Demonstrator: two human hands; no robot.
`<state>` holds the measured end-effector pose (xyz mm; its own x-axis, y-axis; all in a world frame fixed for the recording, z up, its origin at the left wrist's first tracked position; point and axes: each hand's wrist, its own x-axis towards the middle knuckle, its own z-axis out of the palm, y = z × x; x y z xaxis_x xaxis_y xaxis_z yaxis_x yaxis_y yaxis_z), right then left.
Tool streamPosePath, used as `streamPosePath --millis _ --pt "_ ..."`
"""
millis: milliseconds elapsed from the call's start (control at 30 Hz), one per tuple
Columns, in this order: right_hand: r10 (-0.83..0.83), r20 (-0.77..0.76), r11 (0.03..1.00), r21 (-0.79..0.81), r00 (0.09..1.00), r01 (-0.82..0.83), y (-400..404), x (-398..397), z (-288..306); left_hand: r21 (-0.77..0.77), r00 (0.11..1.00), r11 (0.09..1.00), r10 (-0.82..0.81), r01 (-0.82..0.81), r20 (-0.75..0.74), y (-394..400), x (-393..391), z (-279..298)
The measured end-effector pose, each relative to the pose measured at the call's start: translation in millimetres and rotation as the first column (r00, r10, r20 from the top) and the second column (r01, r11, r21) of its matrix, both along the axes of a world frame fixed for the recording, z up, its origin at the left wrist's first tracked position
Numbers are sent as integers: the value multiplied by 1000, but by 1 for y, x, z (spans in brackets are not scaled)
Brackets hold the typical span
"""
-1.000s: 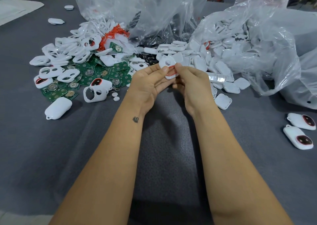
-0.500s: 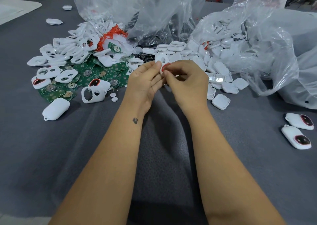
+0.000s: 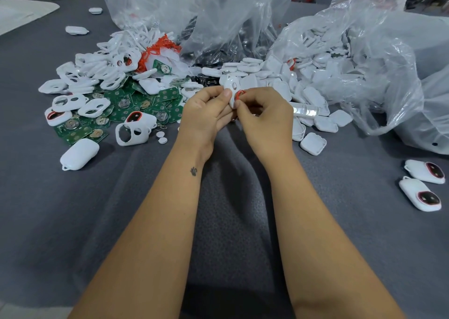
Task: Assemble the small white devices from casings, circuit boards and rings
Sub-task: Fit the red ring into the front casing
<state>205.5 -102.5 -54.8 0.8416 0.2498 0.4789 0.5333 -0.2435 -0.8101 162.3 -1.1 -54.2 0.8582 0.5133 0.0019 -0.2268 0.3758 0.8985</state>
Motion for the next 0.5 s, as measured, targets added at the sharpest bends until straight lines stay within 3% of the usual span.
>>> streamPosePath --millis 500 --pt "2 110 989 -147 994 15 0 2 -3 38 1000 999 6 -7 27 -1 2 -4"
